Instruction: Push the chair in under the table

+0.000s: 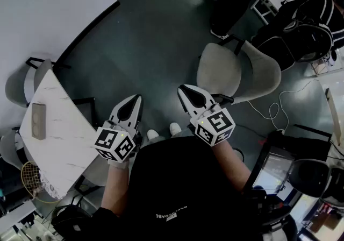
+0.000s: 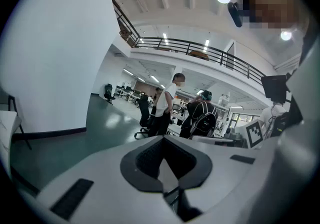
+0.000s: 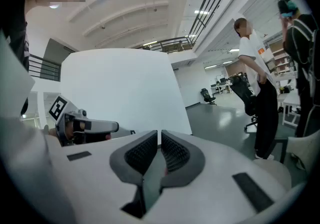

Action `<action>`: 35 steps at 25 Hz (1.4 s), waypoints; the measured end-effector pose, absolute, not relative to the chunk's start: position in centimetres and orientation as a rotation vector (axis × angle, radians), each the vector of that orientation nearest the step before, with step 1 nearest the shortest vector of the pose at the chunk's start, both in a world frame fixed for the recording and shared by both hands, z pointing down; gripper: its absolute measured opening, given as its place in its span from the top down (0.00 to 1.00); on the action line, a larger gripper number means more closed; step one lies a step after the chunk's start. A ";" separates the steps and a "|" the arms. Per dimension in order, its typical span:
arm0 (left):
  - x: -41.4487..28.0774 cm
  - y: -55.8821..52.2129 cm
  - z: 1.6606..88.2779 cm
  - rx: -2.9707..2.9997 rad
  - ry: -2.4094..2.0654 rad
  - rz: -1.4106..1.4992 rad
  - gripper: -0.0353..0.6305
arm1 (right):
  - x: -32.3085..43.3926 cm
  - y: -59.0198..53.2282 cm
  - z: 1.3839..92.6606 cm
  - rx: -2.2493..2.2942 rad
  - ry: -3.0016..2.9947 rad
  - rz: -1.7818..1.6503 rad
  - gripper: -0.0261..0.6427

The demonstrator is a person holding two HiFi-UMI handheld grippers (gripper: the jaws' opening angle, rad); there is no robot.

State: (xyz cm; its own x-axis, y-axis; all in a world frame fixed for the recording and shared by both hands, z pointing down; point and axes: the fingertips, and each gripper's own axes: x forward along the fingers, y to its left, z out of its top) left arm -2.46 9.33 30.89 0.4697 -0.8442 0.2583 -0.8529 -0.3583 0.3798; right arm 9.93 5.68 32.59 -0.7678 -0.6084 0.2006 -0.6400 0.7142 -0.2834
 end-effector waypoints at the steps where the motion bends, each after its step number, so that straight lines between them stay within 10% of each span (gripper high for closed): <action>1: -2.6 9.3 30.9 2.259 -1.410 0.026 0.94 | 9.7 5.7 32.6 1.024 -2.821 0.520 0.91; 35: -14.6 15.1 35.9 2.146 -1.389 -0.037 0.94 | -1.3 11.0 36.2 0.993 -2.711 0.597 0.91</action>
State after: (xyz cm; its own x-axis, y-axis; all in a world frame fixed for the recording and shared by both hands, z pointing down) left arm -14.58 15.14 35.87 0.4583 -0.8443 0.2776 -0.8282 -0.2924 0.4780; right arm -1.27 10.99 36.24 -0.7567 -0.5747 0.3116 -0.6525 0.6940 -0.3044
